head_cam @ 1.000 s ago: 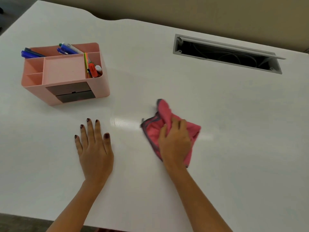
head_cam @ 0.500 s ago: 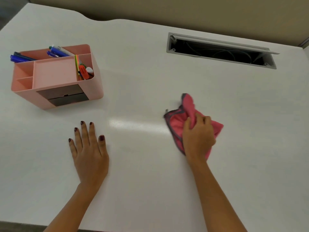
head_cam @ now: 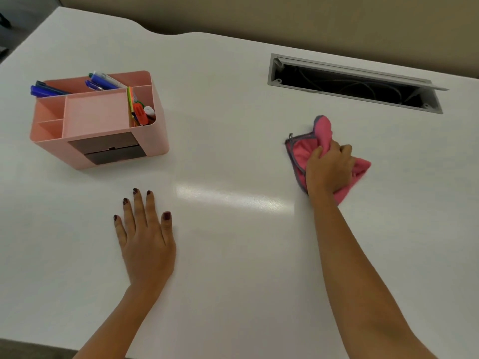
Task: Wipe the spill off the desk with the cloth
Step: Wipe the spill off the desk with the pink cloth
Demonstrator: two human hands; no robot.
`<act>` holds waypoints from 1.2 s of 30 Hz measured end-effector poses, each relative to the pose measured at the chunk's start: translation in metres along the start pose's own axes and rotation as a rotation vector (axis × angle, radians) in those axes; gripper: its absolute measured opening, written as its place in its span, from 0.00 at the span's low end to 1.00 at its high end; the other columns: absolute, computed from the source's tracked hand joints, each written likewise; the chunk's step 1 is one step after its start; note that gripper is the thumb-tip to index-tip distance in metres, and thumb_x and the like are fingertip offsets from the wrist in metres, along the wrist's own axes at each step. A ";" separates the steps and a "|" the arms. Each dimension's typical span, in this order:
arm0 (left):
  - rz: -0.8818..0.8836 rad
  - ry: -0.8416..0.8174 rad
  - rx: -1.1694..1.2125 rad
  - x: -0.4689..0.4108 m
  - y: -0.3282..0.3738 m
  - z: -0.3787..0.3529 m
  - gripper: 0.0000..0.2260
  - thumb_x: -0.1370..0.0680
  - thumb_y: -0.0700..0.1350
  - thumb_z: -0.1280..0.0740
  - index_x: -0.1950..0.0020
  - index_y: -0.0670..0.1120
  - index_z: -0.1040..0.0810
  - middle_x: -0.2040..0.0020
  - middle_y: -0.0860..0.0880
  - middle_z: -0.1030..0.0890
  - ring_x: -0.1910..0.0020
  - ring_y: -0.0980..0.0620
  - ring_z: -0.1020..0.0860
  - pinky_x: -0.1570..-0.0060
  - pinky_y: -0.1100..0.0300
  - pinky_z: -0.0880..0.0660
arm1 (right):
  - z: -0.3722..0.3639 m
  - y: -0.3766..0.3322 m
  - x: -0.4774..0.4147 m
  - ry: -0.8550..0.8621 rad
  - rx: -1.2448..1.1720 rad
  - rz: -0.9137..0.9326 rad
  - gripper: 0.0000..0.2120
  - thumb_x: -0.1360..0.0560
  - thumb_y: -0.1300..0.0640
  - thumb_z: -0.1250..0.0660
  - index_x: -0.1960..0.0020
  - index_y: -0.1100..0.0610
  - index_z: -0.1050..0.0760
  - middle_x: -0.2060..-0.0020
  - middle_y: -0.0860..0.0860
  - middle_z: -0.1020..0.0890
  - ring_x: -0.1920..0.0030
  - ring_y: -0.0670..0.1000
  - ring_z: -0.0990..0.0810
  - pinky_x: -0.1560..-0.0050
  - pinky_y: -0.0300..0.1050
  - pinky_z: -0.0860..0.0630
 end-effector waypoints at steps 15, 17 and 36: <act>0.008 -0.016 -0.084 -0.002 0.000 -0.003 0.29 0.20 0.58 0.60 0.23 0.44 0.44 0.22 0.43 0.44 0.23 0.42 0.46 0.25 0.43 0.50 | -0.018 -0.158 0.201 -0.366 -0.314 0.849 0.16 0.28 0.53 0.34 0.41 0.54 0.22 0.52 0.53 0.21 0.59 0.54 0.23 0.60 0.48 0.28; 0.018 -0.010 -0.073 -0.003 0.000 -0.001 0.29 0.20 0.57 0.59 0.24 0.44 0.42 0.22 0.43 0.43 0.23 0.42 0.45 0.25 0.43 0.48 | -0.017 -0.151 0.191 -0.361 -0.326 0.823 0.15 0.28 0.52 0.34 0.42 0.53 0.21 0.53 0.53 0.20 0.59 0.54 0.22 0.60 0.48 0.26; 0.058 0.009 -0.003 -0.068 -0.003 -0.001 0.27 0.20 0.53 0.52 0.24 0.41 0.44 0.24 0.43 0.40 0.24 0.44 0.43 0.25 0.48 0.46 | -0.097 -0.178 -0.029 -0.148 -0.094 0.329 0.17 0.23 0.49 0.42 0.38 0.57 0.27 0.44 0.55 0.24 0.47 0.57 0.24 0.51 0.51 0.28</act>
Point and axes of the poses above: each hand's wrist, its own x-axis away from the middle knuckle, its own z-axis out of the back of the hand, y = z × x, the point moved 10 cm from there along -x, towards the middle knuckle
